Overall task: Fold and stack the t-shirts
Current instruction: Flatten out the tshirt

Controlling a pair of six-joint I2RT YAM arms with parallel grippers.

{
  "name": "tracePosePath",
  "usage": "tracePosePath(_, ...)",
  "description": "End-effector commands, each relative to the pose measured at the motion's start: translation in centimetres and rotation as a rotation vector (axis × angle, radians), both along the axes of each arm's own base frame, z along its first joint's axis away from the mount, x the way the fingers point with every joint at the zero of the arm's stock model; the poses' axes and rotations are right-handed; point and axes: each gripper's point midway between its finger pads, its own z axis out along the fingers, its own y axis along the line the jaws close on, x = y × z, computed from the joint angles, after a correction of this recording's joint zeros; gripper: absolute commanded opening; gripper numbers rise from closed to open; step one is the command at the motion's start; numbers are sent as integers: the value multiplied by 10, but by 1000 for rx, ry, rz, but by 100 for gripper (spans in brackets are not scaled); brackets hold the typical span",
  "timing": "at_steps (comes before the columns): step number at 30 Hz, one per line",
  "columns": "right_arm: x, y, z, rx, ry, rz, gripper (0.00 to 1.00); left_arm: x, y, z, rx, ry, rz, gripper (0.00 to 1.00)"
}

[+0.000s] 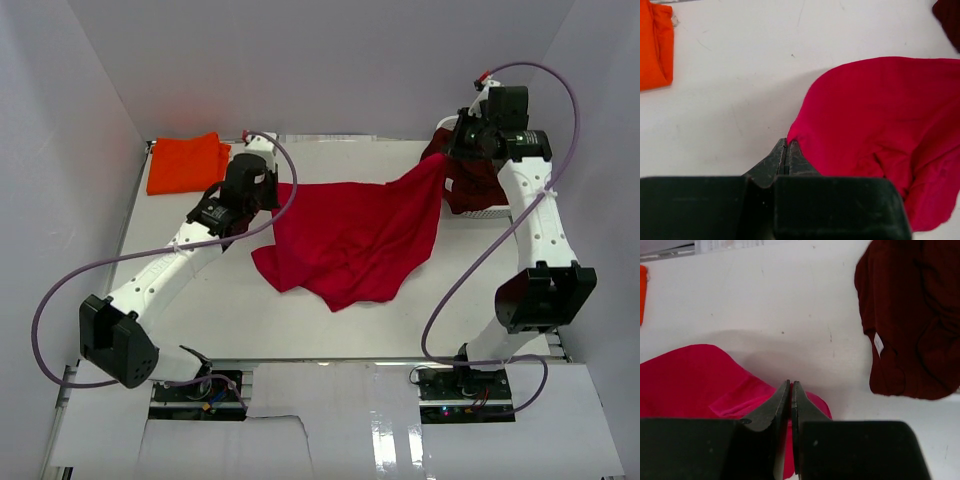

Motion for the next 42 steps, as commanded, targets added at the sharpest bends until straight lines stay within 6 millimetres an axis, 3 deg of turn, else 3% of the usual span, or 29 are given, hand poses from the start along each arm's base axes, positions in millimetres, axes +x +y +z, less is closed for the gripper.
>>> tracePosePath(1, 15, 23, 26, -25, -53, 104, 8, 10, 8, 25, -94, 5, 1, 0)
tracePosePath(3, 26, 42, 38, -59, -89, 126, 8, 16, 14, 25, -128, 23, 15, 0)
tracePosePath(6, 37, 62, 36, -101, -86, 149, 8, 22, 24, 26, -172, 28, 47, 0)
tracePosePath(7, 39, 69, 46, -99, -108, 161, 8, 25, 29, 27, -184, 28, 67, 0)
tracePosePath(10, 48, 83, 47, -118, -129, 196, 8, 35, 36, 21, -208, 58, 85, 0)
tracePosePath(14, 53, 106, 55, -194, -206, 211, 8, 50, 52, 0, -266, 149, 132, 0)
tracePosePath(18, 64, 114, 68, -216, -265, 206, 8, 61, 60, -18, -307, 214, 136, 0)
tracePosePath(23, 78, 110, 77, -280, -335, 175, 8, 80, 76, -35, -336, 257, 173, 0)
tracePosePath(28, 96, 98, 74, -323, -385, 118, 8, 110, 94, -24, -274, 154, 232, 0)
tracePosePath(32, 113, 96, 68, -323, -388, 110, 8, 139, 97, -14, -249, 116, 230, 0)
tracePosePath(33, 118, 95, 61, -326, -378, 109, 8, 147, 96, -21, -245, 123, 229, 0)
tracePosePath(34, 122, 91, 64, -322, -387, 101, 8, 156, 95, -6, -247, 89, 221, 0)
tracePosePath(37, 133, 86, 66, -313, -412, 90, 8, 180, 93, 2, -234, 55, 207, 0)
tracePosePath(40, 142, 84, 73, -322, -452, 73, 8, 197, 91, -8, -219, 59, 200, 0)
tracePosePath(42, 148, 84, 73, -324, -477, 61, 8, 207, 90, -3, -223, 35, 199, 0)
